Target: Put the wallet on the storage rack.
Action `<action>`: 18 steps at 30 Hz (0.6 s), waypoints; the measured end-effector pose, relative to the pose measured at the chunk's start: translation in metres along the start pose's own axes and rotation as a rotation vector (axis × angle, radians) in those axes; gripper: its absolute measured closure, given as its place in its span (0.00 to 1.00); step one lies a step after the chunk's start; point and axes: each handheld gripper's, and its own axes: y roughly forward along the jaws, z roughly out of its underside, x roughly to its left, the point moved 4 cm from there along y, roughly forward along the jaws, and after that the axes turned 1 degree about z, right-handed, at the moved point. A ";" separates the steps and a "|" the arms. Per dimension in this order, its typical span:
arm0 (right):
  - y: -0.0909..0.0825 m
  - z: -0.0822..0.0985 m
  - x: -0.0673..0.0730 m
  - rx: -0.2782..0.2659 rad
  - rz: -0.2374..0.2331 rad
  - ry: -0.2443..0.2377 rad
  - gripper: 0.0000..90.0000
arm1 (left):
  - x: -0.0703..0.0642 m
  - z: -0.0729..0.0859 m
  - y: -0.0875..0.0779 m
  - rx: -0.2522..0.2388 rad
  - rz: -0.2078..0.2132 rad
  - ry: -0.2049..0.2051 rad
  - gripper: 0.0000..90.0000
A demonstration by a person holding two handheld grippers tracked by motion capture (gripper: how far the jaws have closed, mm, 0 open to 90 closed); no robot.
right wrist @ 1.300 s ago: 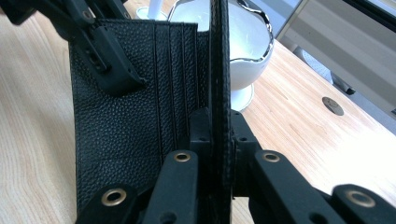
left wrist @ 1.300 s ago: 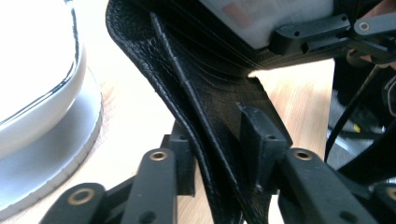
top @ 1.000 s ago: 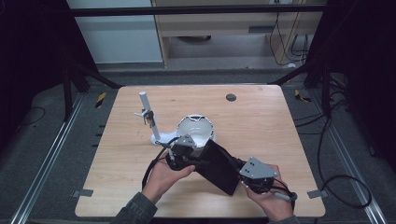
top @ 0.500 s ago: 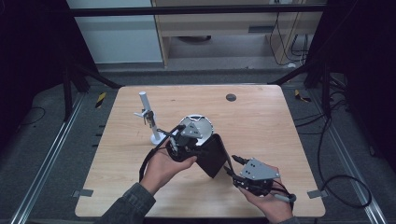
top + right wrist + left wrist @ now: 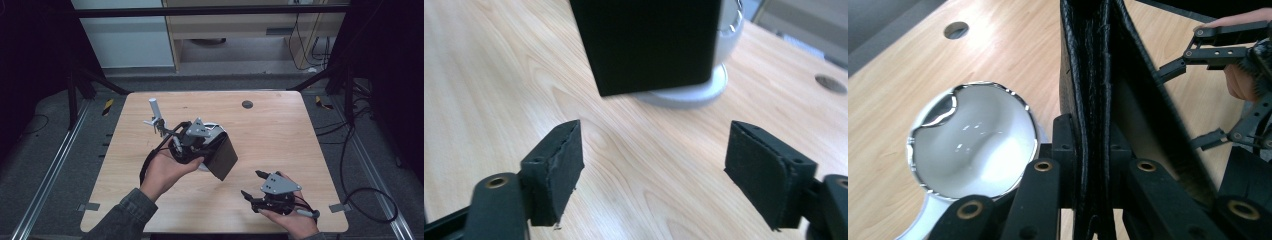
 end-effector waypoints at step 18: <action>0.007 0.041 -0.046 0.134 0.225 0.205 0.17 | 0.008 -0.026 -0.027 -0.041 -0.041 0.030 0.90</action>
